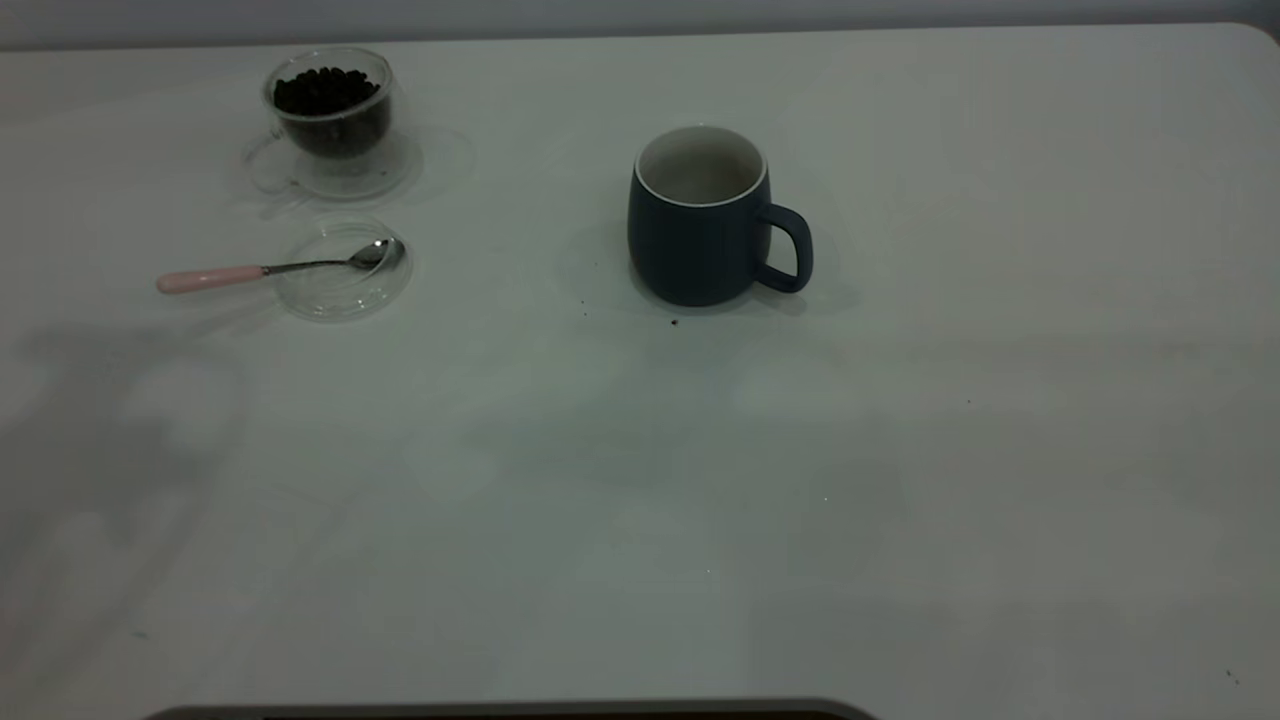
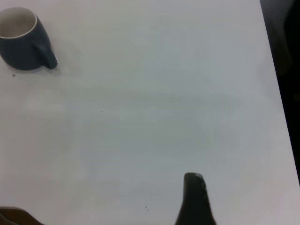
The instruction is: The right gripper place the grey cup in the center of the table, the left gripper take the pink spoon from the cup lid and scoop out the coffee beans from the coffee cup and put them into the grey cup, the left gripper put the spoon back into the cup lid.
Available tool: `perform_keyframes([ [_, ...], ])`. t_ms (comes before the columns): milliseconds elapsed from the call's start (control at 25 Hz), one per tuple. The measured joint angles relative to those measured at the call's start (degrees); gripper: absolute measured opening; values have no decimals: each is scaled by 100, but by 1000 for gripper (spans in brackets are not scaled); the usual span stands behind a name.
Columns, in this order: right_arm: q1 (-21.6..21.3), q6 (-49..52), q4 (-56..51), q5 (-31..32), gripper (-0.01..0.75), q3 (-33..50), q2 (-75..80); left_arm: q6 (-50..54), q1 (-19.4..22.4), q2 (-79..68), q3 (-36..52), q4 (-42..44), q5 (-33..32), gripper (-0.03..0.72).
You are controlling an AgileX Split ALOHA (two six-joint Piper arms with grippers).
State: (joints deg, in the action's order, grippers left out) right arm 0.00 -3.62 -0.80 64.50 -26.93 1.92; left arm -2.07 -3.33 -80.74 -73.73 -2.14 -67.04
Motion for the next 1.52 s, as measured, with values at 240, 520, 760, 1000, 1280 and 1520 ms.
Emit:
perform_keyframes([
  [240,0,0,0,0,590,0,0,0,0,1268,1183,6,0,484],
  [520,0,0,0,0,590,0,0,0,0,2901,2993,-83,0,484],
  [760,0,0,0,0,590,0,0,0,245,4681,4024,-145,53,484],
  [1000,0,0,0,0,590,0,0,-33,536,6173,4322,-100,153,484],
  [1280,0,0,0,0,590,0,0,-128,537,7141,4369,-17,175,484],
  [1520,0,0,0,0,590,0,0,-134,537,7380,4581,-7,189,484],
])
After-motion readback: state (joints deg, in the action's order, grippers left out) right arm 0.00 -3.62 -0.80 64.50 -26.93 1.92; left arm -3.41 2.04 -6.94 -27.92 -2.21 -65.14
